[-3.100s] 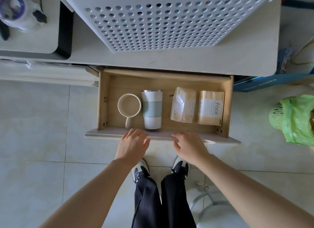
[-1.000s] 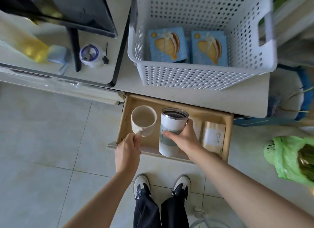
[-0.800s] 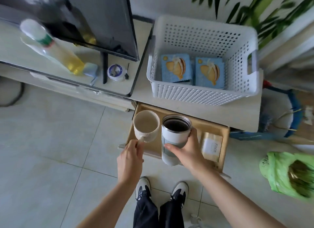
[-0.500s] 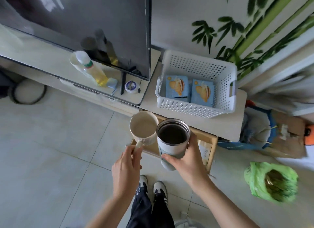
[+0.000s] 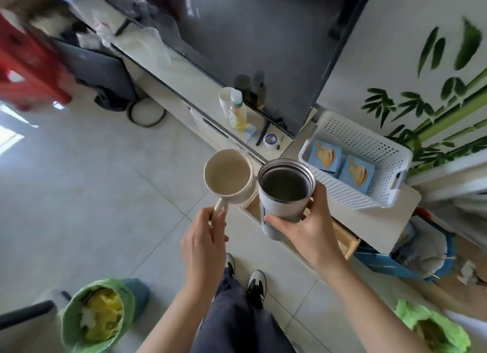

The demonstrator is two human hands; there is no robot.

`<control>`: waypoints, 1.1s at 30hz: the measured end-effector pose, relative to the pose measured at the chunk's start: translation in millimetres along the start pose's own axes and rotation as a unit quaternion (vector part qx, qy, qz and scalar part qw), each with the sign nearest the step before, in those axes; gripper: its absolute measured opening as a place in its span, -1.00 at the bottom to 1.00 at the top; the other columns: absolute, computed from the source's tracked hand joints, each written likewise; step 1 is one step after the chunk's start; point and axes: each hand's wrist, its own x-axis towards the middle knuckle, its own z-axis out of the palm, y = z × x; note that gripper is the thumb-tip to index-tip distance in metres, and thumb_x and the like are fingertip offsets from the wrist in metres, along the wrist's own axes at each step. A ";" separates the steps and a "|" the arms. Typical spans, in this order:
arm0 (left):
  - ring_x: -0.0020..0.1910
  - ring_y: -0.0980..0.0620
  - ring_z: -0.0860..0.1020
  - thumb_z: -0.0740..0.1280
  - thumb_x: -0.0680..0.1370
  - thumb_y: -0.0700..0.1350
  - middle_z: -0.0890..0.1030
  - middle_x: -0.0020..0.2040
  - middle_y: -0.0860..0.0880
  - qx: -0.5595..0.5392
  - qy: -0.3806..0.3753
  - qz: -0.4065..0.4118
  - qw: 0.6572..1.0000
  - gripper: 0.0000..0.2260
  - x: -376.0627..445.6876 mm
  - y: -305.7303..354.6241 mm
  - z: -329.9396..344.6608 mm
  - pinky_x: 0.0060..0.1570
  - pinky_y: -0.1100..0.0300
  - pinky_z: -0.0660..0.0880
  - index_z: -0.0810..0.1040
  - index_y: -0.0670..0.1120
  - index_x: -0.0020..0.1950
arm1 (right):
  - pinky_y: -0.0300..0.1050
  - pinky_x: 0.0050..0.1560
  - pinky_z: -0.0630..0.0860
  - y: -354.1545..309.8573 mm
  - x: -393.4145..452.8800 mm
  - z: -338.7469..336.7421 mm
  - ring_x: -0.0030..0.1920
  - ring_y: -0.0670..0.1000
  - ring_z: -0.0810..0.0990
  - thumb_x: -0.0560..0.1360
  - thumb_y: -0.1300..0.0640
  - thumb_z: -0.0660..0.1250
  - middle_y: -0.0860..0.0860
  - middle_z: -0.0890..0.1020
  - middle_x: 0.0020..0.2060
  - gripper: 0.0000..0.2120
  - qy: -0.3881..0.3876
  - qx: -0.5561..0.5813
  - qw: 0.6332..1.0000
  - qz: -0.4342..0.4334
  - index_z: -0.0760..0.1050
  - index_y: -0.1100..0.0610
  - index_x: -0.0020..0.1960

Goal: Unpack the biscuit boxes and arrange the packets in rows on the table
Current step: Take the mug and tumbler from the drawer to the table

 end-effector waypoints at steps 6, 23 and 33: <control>-0.34 0.23 0.58 0.20 0.62 0.04 0.55 -0.37 0.10 -0.002 0.101 -0.064 0.993 -0.85 -38.6 -10.9 -74.3 -0.35 0.41 0.29 0.45 0.09 -0.13 | -0.08 0.28 0.48 -51.2 -27.1 38.1 0.25 -0.15 0.48 0.09 0.05 0.68 -0.15 0.49 0.20 -0.12 -0.098 -0.003 0.994 -0.039 0.31 -0.10 0.29; -0.37 0.17 0.63 0.25 0.61 0.10 0.62 -0.33 0.13 -0.078 0.330 -0.207 0.918 -0.84 -195.4 -140.7 -288.1 -0.39 0.27 0.43 0.51 0.10 -0.13 | -0.12 0.02 0.60 -124.7 -187.6 236.8 0.08 -0.26 0.50 0.04 -0.09 0.61 -0.34 0.49 0.05 -0.20 -0.382 -0.041 0.919 -0.089 0.32 -0.10 0.19; -0.40 0.21 0.61 0.20 0.56 0.23 0.62 -0.26 0.17 -0.072 0.440 -0.320 0.836 -0.78 -288.7 -206.4 -357.0 -0.41 0.39 0.40 0.45 0.14 -0.17 | 0.00 0.09 0.58 -149.0 -303.9 361.2 0.11 -0.21 0.52 0.18 0.18 0.66 -0.14 0.53 0.15 -0.23 -0.555 -0.064 0.818 -0.134 0.34 -0.04 0.26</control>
